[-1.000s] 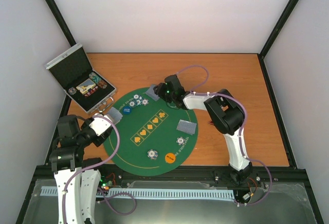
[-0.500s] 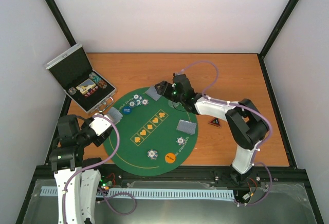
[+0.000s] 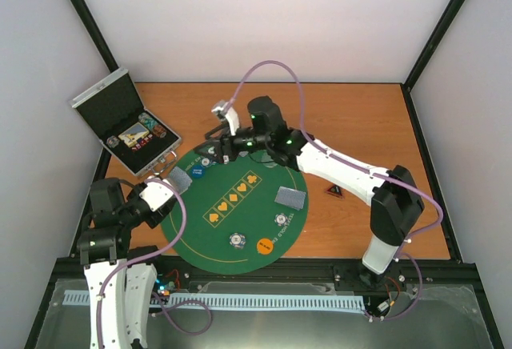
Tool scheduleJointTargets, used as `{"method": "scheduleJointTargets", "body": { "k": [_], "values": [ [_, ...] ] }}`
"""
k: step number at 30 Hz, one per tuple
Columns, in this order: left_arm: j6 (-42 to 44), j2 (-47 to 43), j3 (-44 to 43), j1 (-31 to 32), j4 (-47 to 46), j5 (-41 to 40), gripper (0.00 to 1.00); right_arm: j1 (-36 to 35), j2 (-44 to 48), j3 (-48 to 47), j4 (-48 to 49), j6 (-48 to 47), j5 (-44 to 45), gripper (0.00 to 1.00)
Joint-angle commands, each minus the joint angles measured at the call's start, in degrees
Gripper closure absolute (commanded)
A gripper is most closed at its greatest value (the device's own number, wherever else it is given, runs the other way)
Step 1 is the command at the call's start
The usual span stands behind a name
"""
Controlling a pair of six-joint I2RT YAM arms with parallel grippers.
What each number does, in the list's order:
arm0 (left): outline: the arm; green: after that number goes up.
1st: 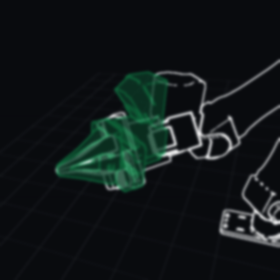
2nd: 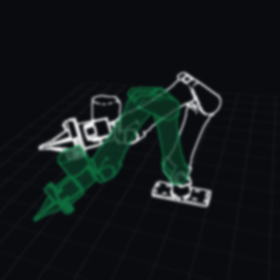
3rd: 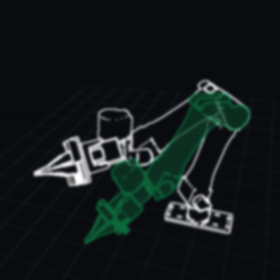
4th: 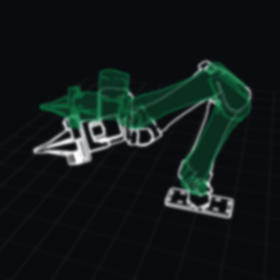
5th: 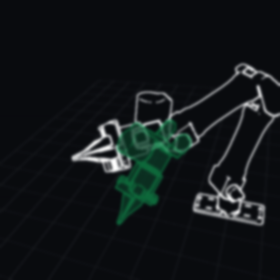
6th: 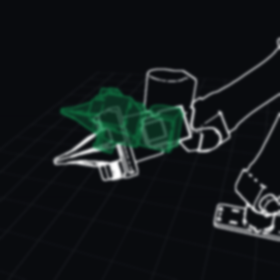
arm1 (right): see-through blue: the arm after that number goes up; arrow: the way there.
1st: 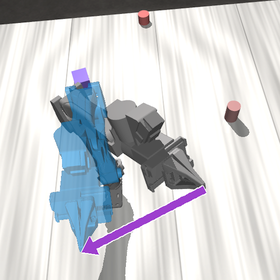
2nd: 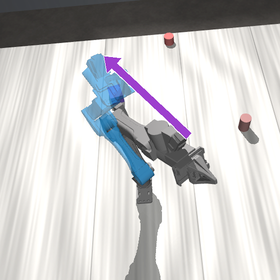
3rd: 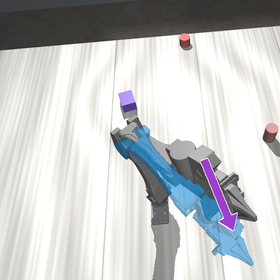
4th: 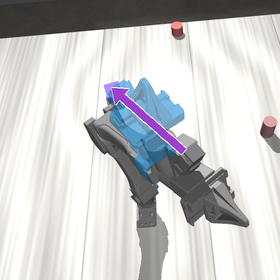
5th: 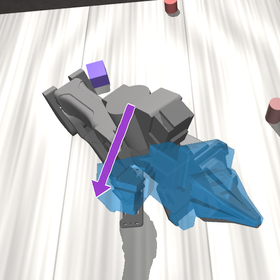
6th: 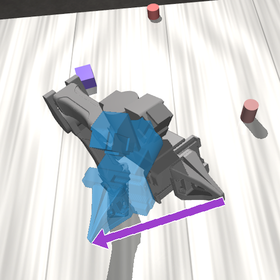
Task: Distribute texas hold em gaming equipment
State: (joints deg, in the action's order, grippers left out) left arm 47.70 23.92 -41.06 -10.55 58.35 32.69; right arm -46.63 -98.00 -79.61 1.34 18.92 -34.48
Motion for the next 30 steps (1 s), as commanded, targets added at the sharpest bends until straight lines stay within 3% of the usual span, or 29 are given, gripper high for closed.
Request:
{"method": "scheduleJointTargets", "body": {
  "k": [1,4,7,8,17,30],
  "values": [
    [1.69,0.83,-0.74,-0.59,0.29,1.92,0.49,-3.02,-3.26,-6.38,-9.42,-10.09,-9.59,0.22],
    [1.69,0.81,-0.76,-0.57,0.44,1.94,0.49,-4.02,-4.63,-7.83,-10.18,-10.97,-8.73,0.20],
    [1.69,0.88,-0.79,-0.57,0.38,1.94,0.49,-5.94,-6.39,-10.09,-13.11,-13.73,-8.34,0.01],
    [1.67,0.87,-0.71,-0.60,0.29,1.94,0.49,-6.71,-6.96,-10.81,-14.63,-15.09,-8.51,0.00],
    [1.69,0.87,-0.71,-0.54,0.29,2.03,0.49,-9.94,-10.92,-13.80,-16.56,-16.06,-6.07,0.00],
    [1.70,0.78,-0.69,-0.53,0.30,2.12,0.49,-9.88,-12.99,-19.14,-21.89,-15.39,3.13,0.19]
  ]
}}
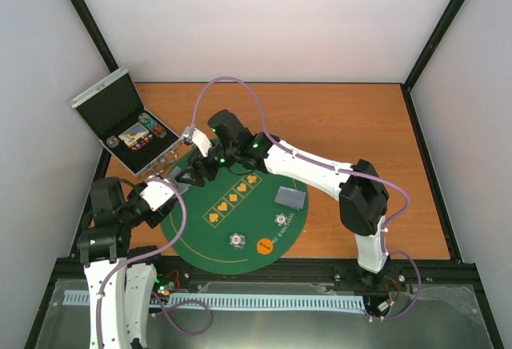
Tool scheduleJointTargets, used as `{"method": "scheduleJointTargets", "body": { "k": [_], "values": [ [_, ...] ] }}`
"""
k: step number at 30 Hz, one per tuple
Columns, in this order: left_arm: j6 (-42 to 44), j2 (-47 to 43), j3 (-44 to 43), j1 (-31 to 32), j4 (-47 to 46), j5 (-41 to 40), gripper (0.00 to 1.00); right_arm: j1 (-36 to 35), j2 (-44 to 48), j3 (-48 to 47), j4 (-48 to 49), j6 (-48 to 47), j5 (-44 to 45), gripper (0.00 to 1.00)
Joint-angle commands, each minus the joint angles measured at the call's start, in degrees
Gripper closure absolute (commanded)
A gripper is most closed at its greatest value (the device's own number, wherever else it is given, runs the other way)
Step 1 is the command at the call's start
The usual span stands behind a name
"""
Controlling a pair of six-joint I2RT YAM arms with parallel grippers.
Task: Distribute texas hold em gaming equipment
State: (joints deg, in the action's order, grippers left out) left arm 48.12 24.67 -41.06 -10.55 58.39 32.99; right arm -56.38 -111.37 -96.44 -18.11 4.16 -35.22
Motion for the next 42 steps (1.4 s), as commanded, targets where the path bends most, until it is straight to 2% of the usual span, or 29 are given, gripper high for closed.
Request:
{"method": "scheduleJointTargets", "body": {
  "k": [1,14,21,27,32,34,38,42],
  "values": [
    [1.28,0.10,-0.77,-0.53,0.25,1.81,0.49,-0.13,0.49,-2.45,-3.14,-1.05,4.55,0.21],
    [1.08,-0.01,-0.68,-0.57,0.16,1.72,0.49,-0.12,3.36,-2.20,-5.87,-3.00,5.86,0.44],
    [1.12,-0.04,-0.69,-0.53,0.09,1.79,0.49,-0.13,4.62,-2.09,-6.43,-3.37,5.53,0.52],
    [1.01,-0.01,-0.64,-0.58,0.12,1.64,0.49,-0.13,5.60,-2.16,-7.19,-3.90,5.77,0.72],
    [1.02,0.00,-0.67,-0.54,0.10,1.72,0.49,-0.13,5.95,-2.00,-7.11,-3.95,3.66,0.96],
    [0.95,-0.05,-0.62,-0.54,0.06,1.67,0.49,-0.11,5.62,-2.14,-7.15,-3.50,3.25,0.94],
    [0.92,-0.12,-0.64,-0.53,0.07,1.69,0.49,0.63,5.65,-1.97,-9.77,-3.15,12.04,0.92],
    [0.84,-0.31,-0.60,-0.58,0.00,1.55,0.48,2.52,6.83,1.59,-11.12,-1.98,13.30,0.84]
  ]
}}
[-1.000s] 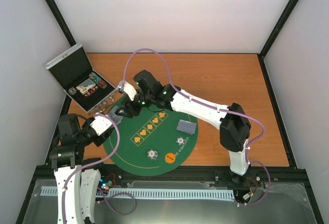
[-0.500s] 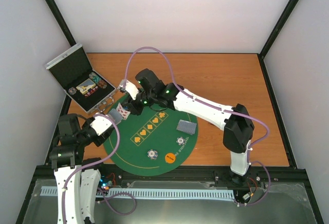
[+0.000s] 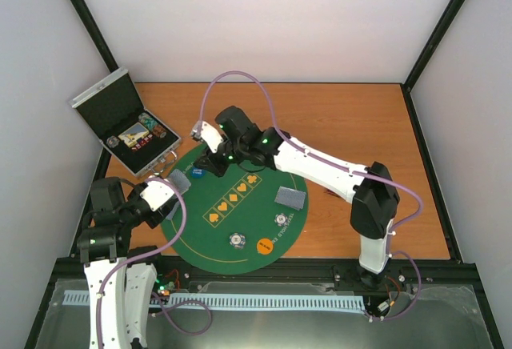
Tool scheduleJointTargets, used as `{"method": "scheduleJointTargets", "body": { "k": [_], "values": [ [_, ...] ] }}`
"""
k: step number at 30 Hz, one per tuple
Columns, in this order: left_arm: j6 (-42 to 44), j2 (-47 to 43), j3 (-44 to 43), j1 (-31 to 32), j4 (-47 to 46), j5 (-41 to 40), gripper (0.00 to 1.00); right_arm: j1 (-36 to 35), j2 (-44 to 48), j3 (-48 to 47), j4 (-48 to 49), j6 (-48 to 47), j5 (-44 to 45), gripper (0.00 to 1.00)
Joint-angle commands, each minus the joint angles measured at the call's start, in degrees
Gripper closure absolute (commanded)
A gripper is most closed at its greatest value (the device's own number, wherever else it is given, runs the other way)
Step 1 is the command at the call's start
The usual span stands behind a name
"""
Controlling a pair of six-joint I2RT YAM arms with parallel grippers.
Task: Distribute texas hold em gaming equipment
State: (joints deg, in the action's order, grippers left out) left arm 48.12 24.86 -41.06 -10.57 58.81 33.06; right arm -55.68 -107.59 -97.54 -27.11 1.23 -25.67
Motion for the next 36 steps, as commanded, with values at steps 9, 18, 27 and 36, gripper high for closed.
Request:
{"method": "scheduleJointTargets", "body": {
  "k": [9,18,27,36],
  "values": [
    [-3.19,-1.12,0.17,-0.51,-3.35,-2.18,0.49,1.98,-3.23,7.16,5.05,8.54,-0.61,0.76],
    [-6.03,-0.74,1.77,-0.51,-7.04,-8.49,0.50,1.62,-21.74,0.92,14.69,31.60,-8.17,0.66],
    [-5.15,-1.20,0.78,-0.61,-5.82,-6.20,0.49,-0.19,-32.24,-4.78,17.48,44.93,-9.67,0.59],
    [-4.10,-1.18,-0.63,-0.63,-4.93,-5.25,0.49,-1.33,-32.36,-0.42,21.48,52.71,-9.46,0.64]
  ]
}}
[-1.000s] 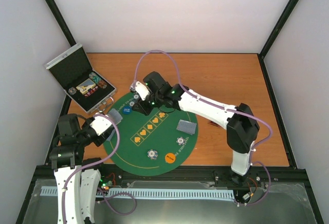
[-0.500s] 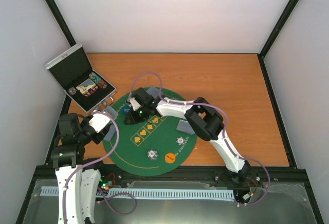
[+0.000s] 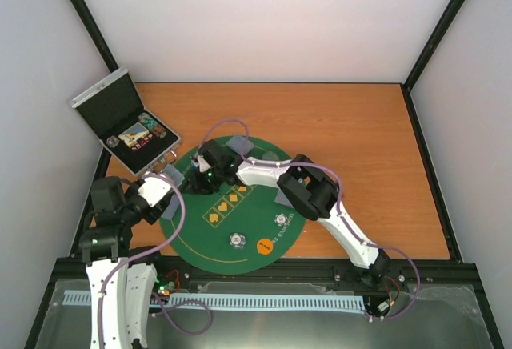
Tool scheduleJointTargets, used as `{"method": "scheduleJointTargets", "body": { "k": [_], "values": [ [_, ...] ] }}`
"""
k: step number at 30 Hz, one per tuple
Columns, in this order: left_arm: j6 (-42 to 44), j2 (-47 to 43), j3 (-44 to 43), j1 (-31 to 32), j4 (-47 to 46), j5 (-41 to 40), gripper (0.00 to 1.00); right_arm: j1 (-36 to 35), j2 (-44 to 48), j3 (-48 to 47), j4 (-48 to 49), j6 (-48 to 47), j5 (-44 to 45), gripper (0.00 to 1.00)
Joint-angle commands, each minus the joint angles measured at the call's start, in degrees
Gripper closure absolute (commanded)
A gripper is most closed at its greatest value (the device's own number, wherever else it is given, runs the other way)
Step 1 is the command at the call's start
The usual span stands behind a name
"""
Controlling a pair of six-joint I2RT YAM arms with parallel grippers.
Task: Distribute texas hold em gaming equipment
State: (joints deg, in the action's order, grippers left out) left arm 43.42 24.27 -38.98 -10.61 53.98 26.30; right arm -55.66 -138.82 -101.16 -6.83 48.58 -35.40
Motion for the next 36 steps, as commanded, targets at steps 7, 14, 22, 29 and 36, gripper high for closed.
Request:
{"method": "scheduleJointTargets", "body": {
  "k": [7,14,22,29,36],
  "values": [
    [0.61,-0.41,-3.47,-0.60,0.29,1.93,0.49,-2.64,-1.73,5.76,4.95,9.68,-0.37,0.68],
    [0.66,-0.57,-3.29,-0.62,0.52,2.52,0.49,-3.31,-3.33,5.47,6.83,12.11,-1.69,0.69],
    [0.94,-0.66,-2.88,-0.57,0.73,2.46,0.49,-3.32,-4.77,4.95,8.03,13.70,-0.36,0.74],
    [1.15,-0.72,-2.68,-0.55,0.92,2.44,0.49,-3.06,-5.84,3.47,7.56,13.18,2.25,0.91],
    [1.01,-0.82,-2.33,-0.56,0.95,2.39,0.49,-3.05,0.18,3.39,6.96,1.89,1.51,0.97]
  ]
}}
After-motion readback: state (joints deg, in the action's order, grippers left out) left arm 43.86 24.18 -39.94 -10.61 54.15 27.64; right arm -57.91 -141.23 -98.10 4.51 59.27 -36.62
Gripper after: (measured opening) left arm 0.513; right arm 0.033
